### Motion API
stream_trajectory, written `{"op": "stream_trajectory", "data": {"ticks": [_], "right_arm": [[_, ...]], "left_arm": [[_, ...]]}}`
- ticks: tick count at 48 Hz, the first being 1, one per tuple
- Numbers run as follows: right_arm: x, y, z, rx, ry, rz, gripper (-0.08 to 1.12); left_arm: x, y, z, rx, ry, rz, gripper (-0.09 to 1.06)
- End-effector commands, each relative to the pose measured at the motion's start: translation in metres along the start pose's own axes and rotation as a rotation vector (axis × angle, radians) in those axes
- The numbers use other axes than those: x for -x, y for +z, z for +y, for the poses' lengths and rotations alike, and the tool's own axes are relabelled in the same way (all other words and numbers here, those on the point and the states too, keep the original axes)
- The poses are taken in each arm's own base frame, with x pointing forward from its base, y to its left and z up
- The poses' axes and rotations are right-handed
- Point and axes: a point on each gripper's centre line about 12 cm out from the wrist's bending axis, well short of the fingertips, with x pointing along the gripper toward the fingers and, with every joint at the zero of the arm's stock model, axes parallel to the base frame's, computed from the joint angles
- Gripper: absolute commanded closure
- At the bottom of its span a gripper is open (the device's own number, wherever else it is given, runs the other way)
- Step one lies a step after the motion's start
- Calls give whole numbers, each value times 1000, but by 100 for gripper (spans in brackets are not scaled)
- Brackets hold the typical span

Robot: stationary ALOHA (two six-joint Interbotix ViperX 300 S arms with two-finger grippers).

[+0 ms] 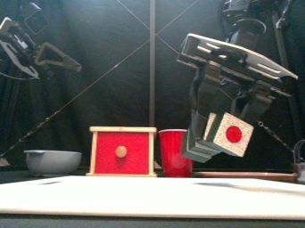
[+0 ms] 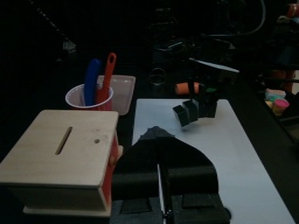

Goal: Place sushi on board then cut the sushi with the knife then place the pieces on the plate
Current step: Pick knife at handle with right hand

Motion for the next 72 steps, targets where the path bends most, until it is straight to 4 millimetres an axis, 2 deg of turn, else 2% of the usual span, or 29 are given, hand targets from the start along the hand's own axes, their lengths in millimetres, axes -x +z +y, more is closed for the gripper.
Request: {"op": "stream_trajectory", "data": {"ticks": [1, 8, 18, 24, 44, 52, 58, 72], "right_arm": [[6, 4, 15, -16, 31, -12, 38], [2, 4, 21, -11, 12, -36, 37], [-12, 2, 18, 8, -23, -57, 36], [-11, 3, 22, 2, -20, -59, 35], [-9, 5, 26, -7, -42, -79, 13], [-9, 6, 28, 5, -47, -89, 11], [5, 14, 32, 9, -26, -105, 11], [57, 39, 37, 87, 159, -160, 11]], "left_arm": [[-2, 6, 1, -7, 1, -18, 98], [-2, 6, 0, -8, 1, -18, 98], [-1, 4, 1, -8, 2, -14, 98], [-1, 3, 1, -11, 1, -11, 98], [0, 2, -1, -43, -10, -8, 98], [0, 0, -1, -49, -12, -3, 98], [0, 0, -1, -50, -13, -5, 98], [0, 0, 0, -47, -8, -3, 98]]}}
